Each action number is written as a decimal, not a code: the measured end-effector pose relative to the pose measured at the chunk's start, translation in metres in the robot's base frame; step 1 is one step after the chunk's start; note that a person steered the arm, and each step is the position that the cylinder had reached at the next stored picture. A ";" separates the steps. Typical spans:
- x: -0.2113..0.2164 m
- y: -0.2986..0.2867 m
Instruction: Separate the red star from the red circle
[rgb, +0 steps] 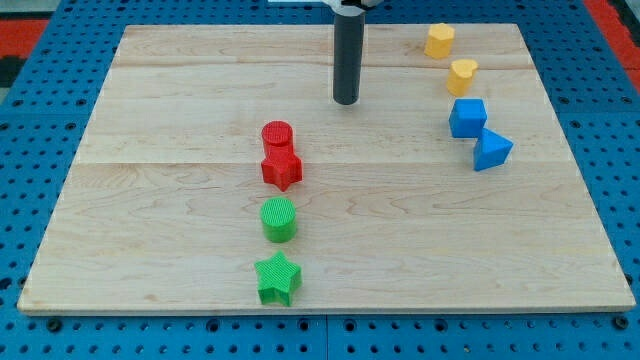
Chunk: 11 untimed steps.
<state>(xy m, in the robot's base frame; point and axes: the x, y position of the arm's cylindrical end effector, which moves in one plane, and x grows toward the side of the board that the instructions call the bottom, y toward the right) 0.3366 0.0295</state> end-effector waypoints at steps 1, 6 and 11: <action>0.003 0.000; 0.114 -0.001; 0.104 -0.183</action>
<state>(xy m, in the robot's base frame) 0.4408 -0.1536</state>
